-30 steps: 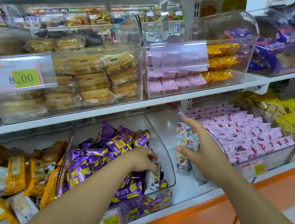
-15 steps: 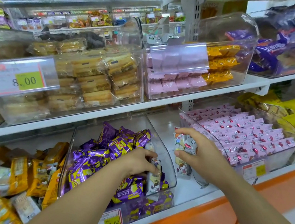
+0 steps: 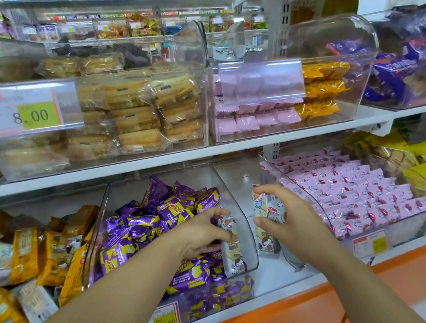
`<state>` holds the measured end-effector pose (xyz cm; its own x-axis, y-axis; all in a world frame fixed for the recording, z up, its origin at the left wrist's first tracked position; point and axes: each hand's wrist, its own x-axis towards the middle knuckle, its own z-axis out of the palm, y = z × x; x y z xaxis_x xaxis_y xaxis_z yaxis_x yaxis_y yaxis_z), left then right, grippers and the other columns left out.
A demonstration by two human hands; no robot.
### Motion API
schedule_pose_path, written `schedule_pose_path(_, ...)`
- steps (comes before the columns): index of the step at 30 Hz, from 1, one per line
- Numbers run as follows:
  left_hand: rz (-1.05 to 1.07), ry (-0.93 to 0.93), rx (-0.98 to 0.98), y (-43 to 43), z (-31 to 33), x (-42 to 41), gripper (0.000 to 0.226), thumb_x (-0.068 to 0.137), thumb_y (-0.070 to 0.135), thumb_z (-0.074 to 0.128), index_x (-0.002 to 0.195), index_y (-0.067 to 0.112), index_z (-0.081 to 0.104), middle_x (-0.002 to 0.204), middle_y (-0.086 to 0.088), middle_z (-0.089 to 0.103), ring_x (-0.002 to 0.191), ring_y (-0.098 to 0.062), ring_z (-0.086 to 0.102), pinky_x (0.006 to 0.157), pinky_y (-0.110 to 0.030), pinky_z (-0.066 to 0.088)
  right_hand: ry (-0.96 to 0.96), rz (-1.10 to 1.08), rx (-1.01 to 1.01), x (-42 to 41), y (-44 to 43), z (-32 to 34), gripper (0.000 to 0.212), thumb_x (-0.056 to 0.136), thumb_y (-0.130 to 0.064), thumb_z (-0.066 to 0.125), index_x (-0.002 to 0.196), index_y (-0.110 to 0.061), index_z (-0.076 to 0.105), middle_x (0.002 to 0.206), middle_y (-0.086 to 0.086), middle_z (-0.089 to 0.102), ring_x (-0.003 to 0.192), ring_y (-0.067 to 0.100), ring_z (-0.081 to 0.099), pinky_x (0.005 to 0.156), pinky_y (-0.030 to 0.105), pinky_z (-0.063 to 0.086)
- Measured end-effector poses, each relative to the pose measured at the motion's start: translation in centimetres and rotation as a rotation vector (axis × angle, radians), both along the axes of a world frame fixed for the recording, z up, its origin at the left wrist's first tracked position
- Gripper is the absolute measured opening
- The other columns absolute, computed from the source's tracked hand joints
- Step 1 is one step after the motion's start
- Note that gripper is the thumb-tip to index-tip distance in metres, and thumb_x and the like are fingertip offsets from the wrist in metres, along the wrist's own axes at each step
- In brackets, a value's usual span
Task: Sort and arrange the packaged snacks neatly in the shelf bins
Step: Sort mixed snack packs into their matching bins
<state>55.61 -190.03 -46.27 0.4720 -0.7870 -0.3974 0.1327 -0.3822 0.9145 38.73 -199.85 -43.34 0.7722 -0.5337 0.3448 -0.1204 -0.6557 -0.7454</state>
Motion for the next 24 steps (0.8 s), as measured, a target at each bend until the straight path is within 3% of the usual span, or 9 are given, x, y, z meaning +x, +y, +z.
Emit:
schedule_pose_path(4, 0.05, 0.102, -0.075, -0.2, -0.3, -0.2, 0.051, 0.079, -0.015, 0.063, 0.117, 0.017, 0.054, 0.122, -0.018, 0.061, 0.108, -0.028, 0.061, 0.095, -0.036, 0.05, 0.009, 0.001, -0.018, 0.1, 0.1, 0.1, 0.045, 0.084, -0.015, 0.069, 0.122, -0.032, 0.053, 0.111, 0.001, 0.058, 0.066, -0.011, 0.055, 0.056, 0.007, 0.043)
schedule_pose_path(8, 0.111, 0.127, -0.128, -0.4, -0.1, -0.6, 0.035, 0.08, -0.014, 0.062, 0.102, 0.012, 0.055, 0.107, -0.012, 0.066, 0.094, -0.021, 0.063, 0.088, -0.032, 0.05, 0.031, -0.01, -0.046, 0.2, 0.0, 0.0, 0.045, 0.084, -0.017, 0.069, 0.122, -0.035, 0.052, 0.115, -0.001, 0.056, 0.069, -0.004, 0.056, 0.064, 0.01, 0.044)
schedule_pose_path(14, 0.056, -0.022, -0.137, 0.8, 1.7, -1.9, 0.044, 0.078, -0.008, 0.068, 0.112, 0.017, 0.055, 0.107, -0.009, 0.068, 0.092, -0.02, 0.066, 0.086, -0.034, 0.053, 0.036, -0.007, -0.083, -0.2, 0.4, 0.2, 0.045, 0.083, -0.019, 0.07, 0.114, -0.045, 0.049, 0.116, -0.005, 0.054, 0.092, 0.007, 0.057, 0.071, 0.014, 0.047)
schedule_pose_path(18, 0.012, -0.157, -0.227, 4.0, 4.1, -3.1, 0.039, 0.08, -0.001, 0.07, 0.106, 0.023, 0.055, 0.1, -0.004, 0.07, 0.09, -0.02, 0.068, 0.083, -0.036, 0.056, 0.003, -0.001, -0.155, -0.9, 1.9, 1.7, 0.048, 0.083, -0.02, 0.069, 0.109, -0.051, 0.044, 0.114, -0.013, 0.05, 0.1, 0.004, 0.048, 0.078, 0.021, 0.037)
schedule_pose_path(22, -0.058, -0.505, -0.273, 9.0, 6.5, -3.2, 0.042, 0.077, 0.01, 0.077, 0.109, 0.03, 0.057, 0.102, 0.005, 0.068, 0.091, -0.011, 0.068, 0.087, -0.032, 0.054, -0.03, 0.017, -0.211, -0.8, 4.9, 3.0, 0.044, 0.083, -0.023, 0.069, 0.11, -0.048, 0.046, 0.114, -0.015, 0.05, 0.104, 0.005, 0.048, 0.082, 0.02, 0.034)
schedule_pose_path(24, -0.091, -0.563, -0.251, 11.5, 7.5, -3.1, 0.042, 0.077, 0.015, 0.077, 0.107, 0.036, 0.057, 0.103, 0.007, 0.066, 0.09, -0.01, 0.067, 0.089, -0.034, 0.054, -0.017, 0.064, -0.202, -0.4, 7.0, 3.6, 0.044, 0.083, -0.025, 0.068, 0.107, -0.053, 0.044, 0.12, -0.012, 0.052, 0.108, 0.008, 0.051, 0.086, 0.022, 0.037)
